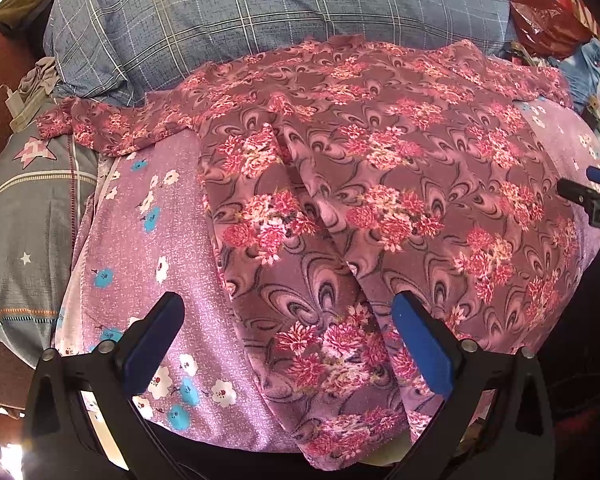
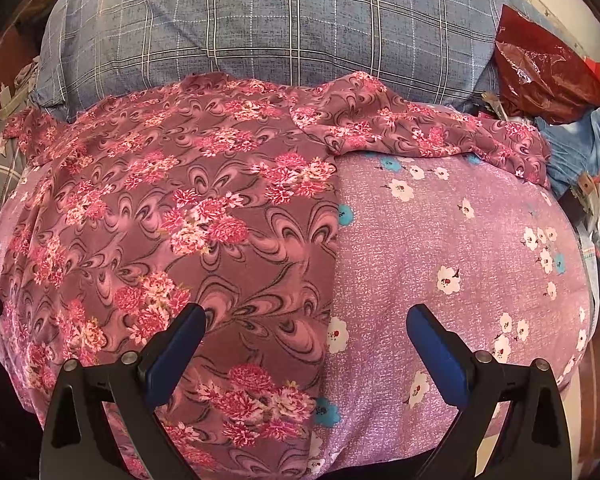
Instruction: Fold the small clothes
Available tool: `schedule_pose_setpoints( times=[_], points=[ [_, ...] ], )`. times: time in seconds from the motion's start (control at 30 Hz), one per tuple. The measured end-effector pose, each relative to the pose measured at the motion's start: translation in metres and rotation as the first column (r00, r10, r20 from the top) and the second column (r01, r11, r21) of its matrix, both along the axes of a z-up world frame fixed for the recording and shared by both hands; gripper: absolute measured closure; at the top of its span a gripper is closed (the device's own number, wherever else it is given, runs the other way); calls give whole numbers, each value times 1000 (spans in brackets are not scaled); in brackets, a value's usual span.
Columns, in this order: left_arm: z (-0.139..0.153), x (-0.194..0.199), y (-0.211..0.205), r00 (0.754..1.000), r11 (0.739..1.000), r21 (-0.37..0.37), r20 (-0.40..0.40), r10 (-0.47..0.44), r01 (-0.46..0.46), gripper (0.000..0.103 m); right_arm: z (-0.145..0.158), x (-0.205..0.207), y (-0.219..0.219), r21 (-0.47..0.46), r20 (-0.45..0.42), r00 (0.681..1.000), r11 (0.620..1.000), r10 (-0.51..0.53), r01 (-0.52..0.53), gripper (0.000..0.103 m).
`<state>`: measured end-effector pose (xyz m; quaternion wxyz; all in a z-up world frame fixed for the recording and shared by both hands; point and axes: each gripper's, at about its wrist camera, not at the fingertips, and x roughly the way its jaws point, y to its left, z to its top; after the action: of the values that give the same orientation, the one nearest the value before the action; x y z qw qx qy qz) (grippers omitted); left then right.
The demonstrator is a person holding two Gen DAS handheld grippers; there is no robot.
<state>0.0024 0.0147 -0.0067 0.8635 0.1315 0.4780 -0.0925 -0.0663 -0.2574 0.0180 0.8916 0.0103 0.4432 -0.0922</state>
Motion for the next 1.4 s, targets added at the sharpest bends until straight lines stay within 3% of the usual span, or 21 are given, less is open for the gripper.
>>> schedule_pose_setpoints(
  times=[0.4,0.53,0.7,0.87,0.97,1.2,1.27,1.33,1.4],
  points=[
    [6,10,28,997,997,-18,-2,79,-79,0,5,-14,-11,13,-26,1000,1000,-11,12,3],
    [3,12,30,996,996,3,1,94,-94,0,-2,-16,-17,49,-49,999,999,-12,15,3],
    [-2,13,30,995,995,8,-9,96,-96,0,-15,-18,-23,26,-76,997,1000,-9,11,3],
    [-8,16,31,994,994,21,-35,106,-105,0,-35,-18,-31,98,-164,986,995,8,8,12],
    [-11,14,42,990,992,21,-62,124,-123,0,-38,-20,-35,128,-173,985,992,12,10,12],
    [-30,16,76,952,970,-49,-212,221,-236,0,-38,-24,-42,160,-161,987,987,15,11,11],
    [-38,14,74,942,967,-88,-262,211,-241,0,-40,-25,-39,152,-158,987,988,28,-3,11],
    [-49,9,68,928,958,-165,-331,170,-235,0,-40,-24,-36,145,-152,987,989,43,-21,15],
    [-59,5,57,914,949,-226,-386,122,-222,13,-38,-26,-33,145,-138,989,989,61,-41,32]
  ],
)
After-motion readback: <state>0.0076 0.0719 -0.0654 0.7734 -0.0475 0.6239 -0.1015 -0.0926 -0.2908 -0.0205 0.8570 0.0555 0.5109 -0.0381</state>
